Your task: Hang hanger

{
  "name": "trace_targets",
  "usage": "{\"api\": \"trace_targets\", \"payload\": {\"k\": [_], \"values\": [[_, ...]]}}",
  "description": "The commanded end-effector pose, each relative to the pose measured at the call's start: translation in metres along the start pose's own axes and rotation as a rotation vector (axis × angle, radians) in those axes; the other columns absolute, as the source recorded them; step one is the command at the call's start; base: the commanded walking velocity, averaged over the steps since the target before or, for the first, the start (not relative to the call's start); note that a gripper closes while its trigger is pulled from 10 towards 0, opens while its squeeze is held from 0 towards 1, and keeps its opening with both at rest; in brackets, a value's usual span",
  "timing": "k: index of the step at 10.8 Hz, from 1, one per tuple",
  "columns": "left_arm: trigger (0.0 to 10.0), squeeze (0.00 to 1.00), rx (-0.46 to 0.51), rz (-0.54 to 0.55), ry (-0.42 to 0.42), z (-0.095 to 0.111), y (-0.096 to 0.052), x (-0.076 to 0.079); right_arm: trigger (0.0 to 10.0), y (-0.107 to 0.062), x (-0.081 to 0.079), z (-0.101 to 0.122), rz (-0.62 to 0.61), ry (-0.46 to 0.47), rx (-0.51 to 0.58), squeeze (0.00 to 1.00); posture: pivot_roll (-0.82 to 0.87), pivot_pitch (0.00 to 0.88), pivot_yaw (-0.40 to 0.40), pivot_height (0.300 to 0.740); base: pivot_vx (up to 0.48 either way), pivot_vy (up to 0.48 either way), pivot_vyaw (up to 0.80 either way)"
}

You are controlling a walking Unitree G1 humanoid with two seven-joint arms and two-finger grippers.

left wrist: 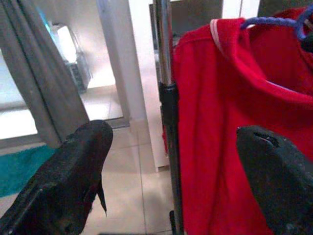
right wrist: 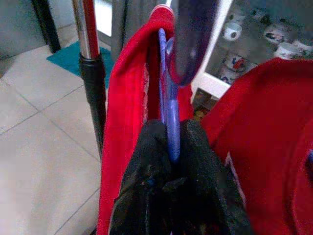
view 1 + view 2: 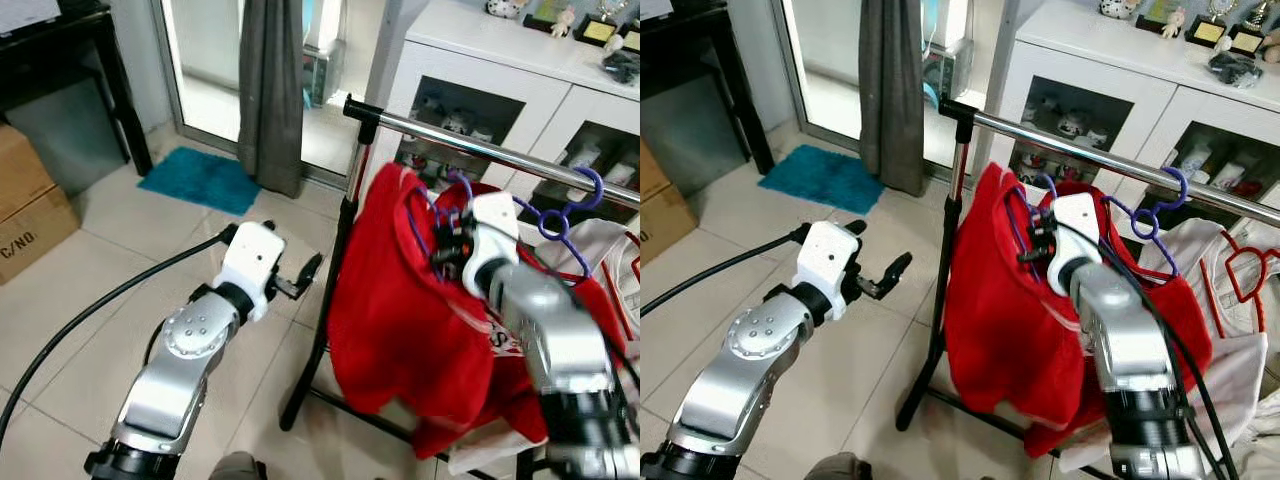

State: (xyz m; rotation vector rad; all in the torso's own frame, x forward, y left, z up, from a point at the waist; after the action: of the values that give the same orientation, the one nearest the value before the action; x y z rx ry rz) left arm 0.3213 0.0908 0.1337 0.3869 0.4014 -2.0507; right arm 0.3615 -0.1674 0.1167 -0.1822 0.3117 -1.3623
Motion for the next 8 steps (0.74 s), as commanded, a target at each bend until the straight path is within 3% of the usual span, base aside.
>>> {"api": "trace_targets", "payload": {"k": [1, 4, 8], "values": [[10.0, 0.0, 0.007, 0.0, 0.0, 0.003, 0.002, 0.001, 0.0, -0.008, 0.004, 0.022, -0.02, -0.008, 0.101, 0.0, 0.11, 0.044, -0.106, 0.74, 0.0, 0.0, 0.0], [10.0, 0.0, 0.004, -0.003, -0.004, 0.004, 0.004, 0.001, 0.0, -0.022, 0.005, 0.009, -0.029, -0.016, 0.076, 0.0, 0.1, 0.049, -0.1, 0.74, 0.0, 0.0, 0.0], [10.0, 0.0, 0.0, -0.008, 0.0, 0.004, 0.004, 0.001, 0.0, -0.024, 0.0, 0.007, -0.036, -0.003, 0.076, 0.0, 0.1, 0.063, -0.093, 0.74, -0.298, 0.0, 0.0]]}}
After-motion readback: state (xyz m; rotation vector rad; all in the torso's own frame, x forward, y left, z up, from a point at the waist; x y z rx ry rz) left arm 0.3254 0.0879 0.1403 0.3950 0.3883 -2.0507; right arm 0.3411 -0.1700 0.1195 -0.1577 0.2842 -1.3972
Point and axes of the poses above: a point about 5 cm out from each wrist's last joint towards the gripper, its own y axis pointing out of the wrist towards the gripper, its own z axis along the axis of the wrist's last joint, x = y × z, the point moved 6 cm from there along y, pointing out of the wrist towards the gripper, and after that the axes turned 13 degrees about y, right-handed, at the moved point
